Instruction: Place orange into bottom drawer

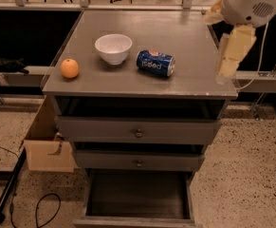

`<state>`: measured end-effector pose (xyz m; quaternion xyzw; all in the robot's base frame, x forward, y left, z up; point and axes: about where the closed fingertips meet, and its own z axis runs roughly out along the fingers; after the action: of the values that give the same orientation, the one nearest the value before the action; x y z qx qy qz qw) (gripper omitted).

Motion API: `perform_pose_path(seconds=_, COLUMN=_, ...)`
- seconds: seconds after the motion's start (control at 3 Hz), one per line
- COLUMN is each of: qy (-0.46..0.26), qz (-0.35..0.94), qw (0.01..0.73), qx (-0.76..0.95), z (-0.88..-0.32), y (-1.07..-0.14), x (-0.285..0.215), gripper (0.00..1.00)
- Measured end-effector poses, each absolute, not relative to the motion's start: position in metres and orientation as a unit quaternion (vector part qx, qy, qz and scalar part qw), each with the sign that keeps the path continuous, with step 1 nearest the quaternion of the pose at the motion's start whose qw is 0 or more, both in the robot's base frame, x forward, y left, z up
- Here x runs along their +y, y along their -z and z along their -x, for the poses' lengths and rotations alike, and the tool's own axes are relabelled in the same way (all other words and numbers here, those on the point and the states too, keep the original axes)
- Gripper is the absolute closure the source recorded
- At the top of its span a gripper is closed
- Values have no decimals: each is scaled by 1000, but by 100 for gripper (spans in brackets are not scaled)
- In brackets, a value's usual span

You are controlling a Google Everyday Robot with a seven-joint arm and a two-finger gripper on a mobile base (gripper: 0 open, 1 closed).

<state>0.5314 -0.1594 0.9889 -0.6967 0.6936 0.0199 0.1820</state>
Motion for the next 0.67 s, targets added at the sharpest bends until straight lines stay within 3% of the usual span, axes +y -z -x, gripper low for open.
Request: perform_pose_path(seconds=0.67, qy=-7, qz=693, qw=213, qx=689, z=-545, y=-1008, x=-156, gripper=0)
